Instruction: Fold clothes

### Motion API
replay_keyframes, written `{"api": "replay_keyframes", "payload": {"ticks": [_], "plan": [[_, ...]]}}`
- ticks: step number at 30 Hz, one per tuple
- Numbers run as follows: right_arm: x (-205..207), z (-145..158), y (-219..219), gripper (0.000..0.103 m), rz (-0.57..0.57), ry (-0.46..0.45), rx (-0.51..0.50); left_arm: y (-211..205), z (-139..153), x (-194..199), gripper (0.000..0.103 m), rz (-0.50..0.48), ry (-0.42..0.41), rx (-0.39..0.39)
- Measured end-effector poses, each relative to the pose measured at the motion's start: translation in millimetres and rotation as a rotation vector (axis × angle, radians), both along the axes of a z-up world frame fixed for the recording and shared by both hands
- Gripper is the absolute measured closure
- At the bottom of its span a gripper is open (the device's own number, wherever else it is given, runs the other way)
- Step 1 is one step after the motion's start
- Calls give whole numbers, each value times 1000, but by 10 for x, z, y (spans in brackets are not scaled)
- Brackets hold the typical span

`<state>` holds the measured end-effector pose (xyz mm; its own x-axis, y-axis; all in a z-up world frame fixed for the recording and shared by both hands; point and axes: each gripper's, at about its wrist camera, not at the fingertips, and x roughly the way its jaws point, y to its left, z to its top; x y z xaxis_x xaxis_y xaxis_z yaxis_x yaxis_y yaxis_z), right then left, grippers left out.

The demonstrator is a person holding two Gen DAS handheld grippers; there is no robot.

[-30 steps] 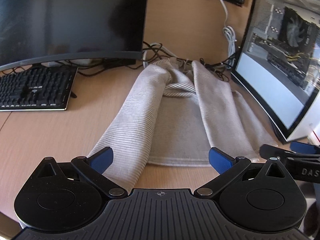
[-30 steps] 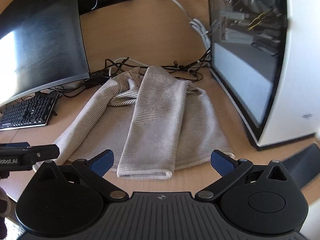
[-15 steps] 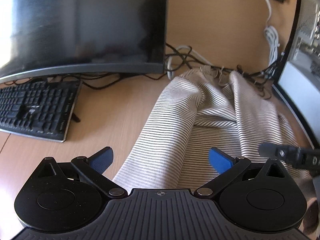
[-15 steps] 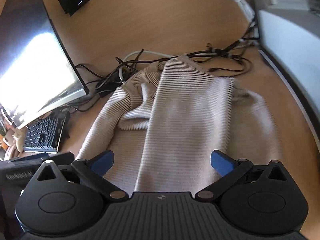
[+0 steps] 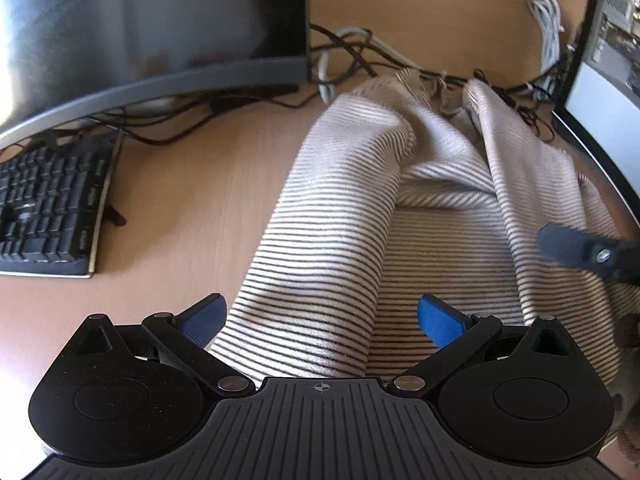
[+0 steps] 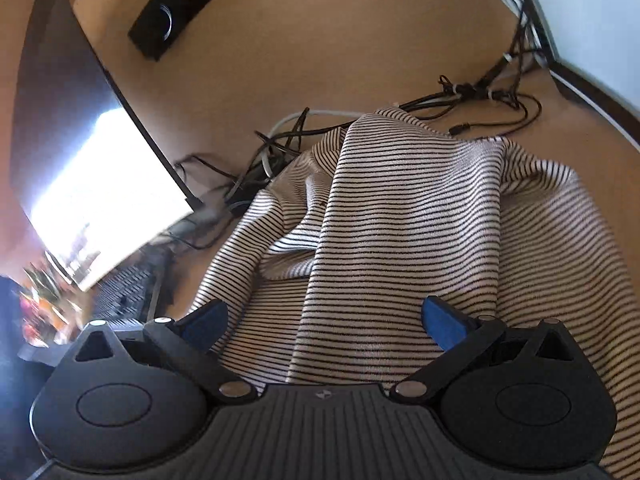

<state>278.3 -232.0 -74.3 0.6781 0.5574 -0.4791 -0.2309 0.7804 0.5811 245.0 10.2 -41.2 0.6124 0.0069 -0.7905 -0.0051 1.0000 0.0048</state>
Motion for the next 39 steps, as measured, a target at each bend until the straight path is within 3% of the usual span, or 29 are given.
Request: {"api": "replay_keyframes", "payload": {"ticks": [5, 7, 11, 14, 19, 22, 24, 28, 30, 33, 35, 37, 39], "plan": [[-177, -6, 92, 0, 22, -12, -28, 111, -72, -132, 0, -3, 8, -69], [-286, 12, 197, 0, 71, -24, -82, 146, -82, -241, 0, -28, -6, -76], [-506, 38, 238, 0, 155, 15, -64, 225, -38, -471, 0, -93, 6, -106], [-595, 23, 81, 0, 185, 84, 52, 339, 5, -611, 0, -102, -3, -108], [-649, -31, -98, 0, 160, 166, 193, 359, 13, -523, 0, -151, -28, -9], [-637, 7, -39, 0, 146, 197, 162, 310, 22, -396, 0, -181, -43, 58], [-603, 166, 75, 0, 123, 195, 88, 309, 47, -317, 0, -187, -57, 91], [-617, 635, 320, 0, 157, 6, -38, 355, 73, -188, 0, -205, -53, 92], [-497, 731, 520, 0, 198, -30, -102, 353, 68, -162, 1, -220, -54, 87], [-197, 560, 758, 0, 254, 17, -170, 312, 65, -192, 3, -231, -84, 90], [-18, 324, 780, 0, 303, 120, -102, 322, 37, -237, 6, -222, -85, 128], [104, 124, 781, 0, 359, 223, -9, 444, 41, -307, 6, -203, -69, 79], [46, 120, 809, 0, 424, 197, -6, 564, 56, -388, 6, -187, -53, 27]]}}
